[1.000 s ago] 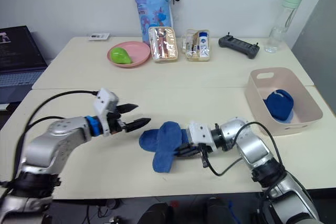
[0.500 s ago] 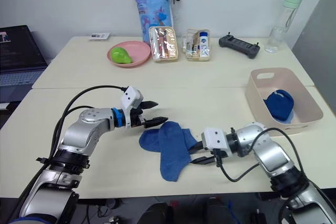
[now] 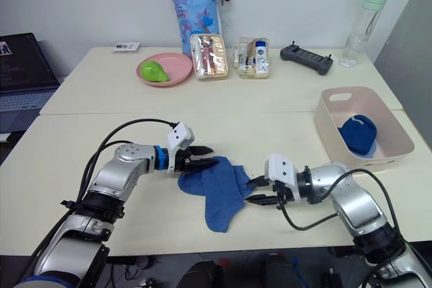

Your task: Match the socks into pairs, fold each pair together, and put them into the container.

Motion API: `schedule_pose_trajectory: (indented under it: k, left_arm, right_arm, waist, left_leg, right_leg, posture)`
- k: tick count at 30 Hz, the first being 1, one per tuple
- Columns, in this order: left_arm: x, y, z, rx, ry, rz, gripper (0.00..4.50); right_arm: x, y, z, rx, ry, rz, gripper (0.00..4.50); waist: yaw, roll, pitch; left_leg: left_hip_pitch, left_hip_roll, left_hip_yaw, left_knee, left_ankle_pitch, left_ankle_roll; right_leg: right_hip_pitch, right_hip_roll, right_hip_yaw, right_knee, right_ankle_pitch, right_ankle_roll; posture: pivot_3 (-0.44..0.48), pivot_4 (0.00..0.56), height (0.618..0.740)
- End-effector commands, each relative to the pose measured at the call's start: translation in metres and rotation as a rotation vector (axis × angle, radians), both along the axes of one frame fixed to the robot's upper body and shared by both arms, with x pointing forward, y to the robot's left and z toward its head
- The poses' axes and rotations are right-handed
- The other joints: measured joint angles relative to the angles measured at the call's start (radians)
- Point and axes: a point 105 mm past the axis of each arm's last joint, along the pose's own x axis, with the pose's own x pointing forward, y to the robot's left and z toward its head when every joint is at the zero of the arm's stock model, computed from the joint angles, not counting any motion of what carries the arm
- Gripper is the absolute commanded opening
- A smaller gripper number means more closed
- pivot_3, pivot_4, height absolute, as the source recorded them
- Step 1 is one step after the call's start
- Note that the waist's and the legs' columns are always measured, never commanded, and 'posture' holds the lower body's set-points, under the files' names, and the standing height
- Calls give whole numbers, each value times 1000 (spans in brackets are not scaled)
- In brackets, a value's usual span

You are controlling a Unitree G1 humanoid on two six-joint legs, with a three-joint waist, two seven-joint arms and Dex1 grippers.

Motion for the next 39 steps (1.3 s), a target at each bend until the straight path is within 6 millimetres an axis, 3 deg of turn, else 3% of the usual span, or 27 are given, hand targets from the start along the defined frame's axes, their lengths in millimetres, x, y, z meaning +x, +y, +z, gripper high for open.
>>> schedule_pose_trajectory:
  k: [1,4,15,18,23,28,31,34,37,39]
  left_arm:
    - [0,-2,17,-60,-43,-8,903]
    - [-2,-2,20,-79,-38,1,25]
    - [-4,3,33,-120,-44,46,25]
    - [-9,-1,34,-92,-45,-5,627]
    - [-5,0,21,23,-58,-12,2199]
    - [-7,-3,17,31,-26,-46,2199]
    - [-7,-4,16,32,-24,-56,2199]
    - [-9,-5,15,31,-14,-75,2199]
    - [-10,-6,15,31,-12,-85,1612]
    - [-11,-6,16,27,-10,-90,946]
  right_arm:
    - [4,0,9,25,-36,-13,1803]
    - [7,0,9,32,-30,-24,1803]
    - [13,2,11,76,15,-62,1803]
    - [11,3,11,69,16,-50,1803]
    - [4,8,17,67,15,-14,1803]
    - [15,10,26,84,-51,-71,1803]
    - [36,6,31,87,-154,-186,1803]
    - [45,5,33,99,-182,-226,1803]
    - [43,7,31,100,-171,-215,1803]
    - [43,7,31,101,-171,-211,1803]
  waist:
    - [0,0,0]
    - [0,0,0]
    - [0,0,0]
    - [0,0,0]
    - [0,0,0]
    - [0,0,0]
    - [-1,0,0]
    - [0,0,0]
    - [0,0,0]
    - [0,0,0]
  left_leg:
    - [0,0,0,0,0,0]
    - [0,0,0,0,0,0]
    - [0,0,0,0,0,0]
    - [0,0,0,0,0,0]
    - [0,0,0,0,0,0]
    - [0,0,0,0,0,0]
    - [0,0,0,0,0,0]
    - [0,0,0,1,0,0]
    - [0,0,0,1,0,0]
    - [0,0,0,1,0,0]
  right_leg:
    - [0,0,0,0,0,0]
    - [0,0,0,0,0,0]
    - [0,0,0,0,0,0]
    - [0,0,0,0,0,0]
    - [0,0,0,0,0,0]
    - [0,0,0,0,0,0]
    - [0,0,0,0,0,0]
    - [0,0,0,0,0,0]
    - [0,0,0,0,0,0]
    - [0,0,0,0,0,0]
  posture:
    - [0,150,740]
    - [0,150,740]
    - [0,150,740]
    - [0,150,740]
    - [0,150,740]
    - [0,150,740]
    - [0,150,740]
    - [0,150,740]
    - [0,150,740]
    - [0,150,740]
